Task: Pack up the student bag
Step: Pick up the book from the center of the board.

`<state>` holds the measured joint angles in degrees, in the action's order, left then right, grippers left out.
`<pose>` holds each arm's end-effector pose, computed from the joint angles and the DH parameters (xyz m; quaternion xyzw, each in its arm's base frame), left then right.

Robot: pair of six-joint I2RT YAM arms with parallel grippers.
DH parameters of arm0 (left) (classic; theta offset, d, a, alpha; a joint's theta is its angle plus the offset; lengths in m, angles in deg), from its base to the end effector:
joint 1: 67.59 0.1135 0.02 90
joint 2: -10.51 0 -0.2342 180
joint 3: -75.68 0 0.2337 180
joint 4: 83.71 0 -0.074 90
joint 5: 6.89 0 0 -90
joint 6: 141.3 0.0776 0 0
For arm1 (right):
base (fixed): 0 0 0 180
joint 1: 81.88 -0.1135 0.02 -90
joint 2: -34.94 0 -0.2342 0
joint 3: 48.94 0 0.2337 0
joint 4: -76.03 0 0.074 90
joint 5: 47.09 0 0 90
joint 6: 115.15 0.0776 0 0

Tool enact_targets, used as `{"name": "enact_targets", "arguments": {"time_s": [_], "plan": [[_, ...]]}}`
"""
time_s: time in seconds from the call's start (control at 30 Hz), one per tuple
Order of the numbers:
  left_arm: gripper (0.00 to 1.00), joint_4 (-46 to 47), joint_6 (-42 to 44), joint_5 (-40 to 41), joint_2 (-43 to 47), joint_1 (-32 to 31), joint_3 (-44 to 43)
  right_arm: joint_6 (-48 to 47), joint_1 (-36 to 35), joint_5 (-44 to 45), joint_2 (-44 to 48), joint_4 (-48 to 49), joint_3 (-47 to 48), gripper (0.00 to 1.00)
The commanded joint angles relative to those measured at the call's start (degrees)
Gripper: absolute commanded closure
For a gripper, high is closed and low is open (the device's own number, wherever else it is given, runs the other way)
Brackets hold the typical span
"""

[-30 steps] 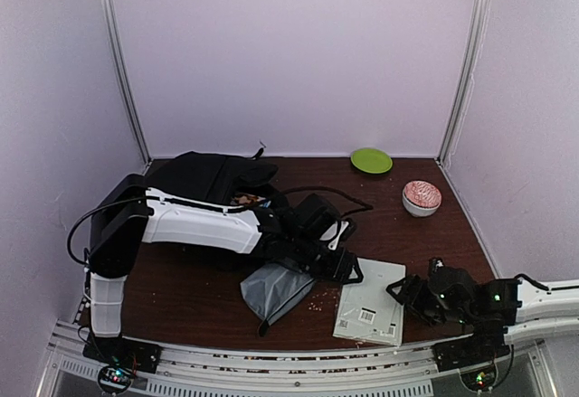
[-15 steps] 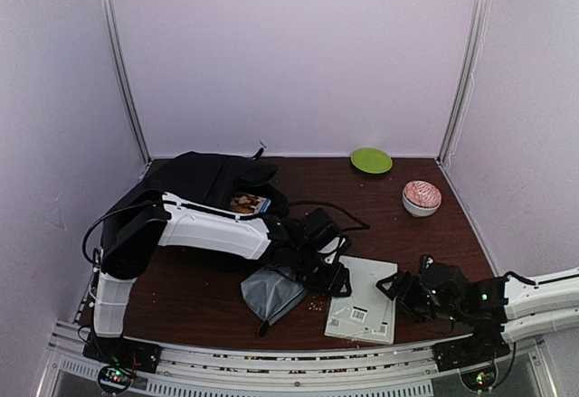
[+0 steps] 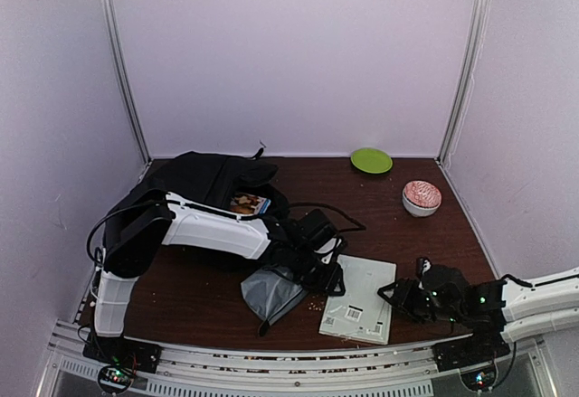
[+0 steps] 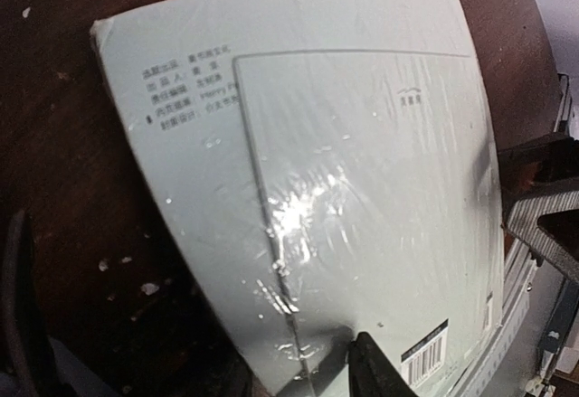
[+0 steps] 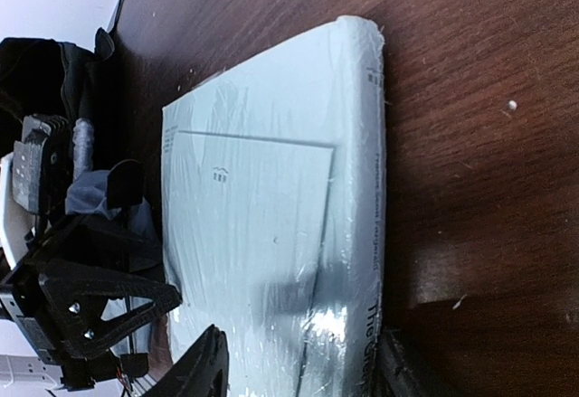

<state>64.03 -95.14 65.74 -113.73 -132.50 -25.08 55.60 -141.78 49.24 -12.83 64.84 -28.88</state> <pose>0.1696 -0.4169 0.0916 0.2164 0.9206 -0.3207 0.0523 0.1012 0.1576 0.0833 0.1864 0.8817 0.3887 0.1919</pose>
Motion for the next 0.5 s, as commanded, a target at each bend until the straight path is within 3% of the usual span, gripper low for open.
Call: {"name": "enact_targets", "arguments": {"time_s": [0.0,0.47], "plan": [[0.64,6.6,-0.4,-3.4,-0.6,-1.1,1.5,-1.6,-0.6,-6.4,3.5,8.6,2.5,0.49],[0.63,11.4,-2.4,-5.9,3.2,-1.1,3.6,-3.9,-0.5,-8.3,8.9,11.2,4.1,0.44]]}}
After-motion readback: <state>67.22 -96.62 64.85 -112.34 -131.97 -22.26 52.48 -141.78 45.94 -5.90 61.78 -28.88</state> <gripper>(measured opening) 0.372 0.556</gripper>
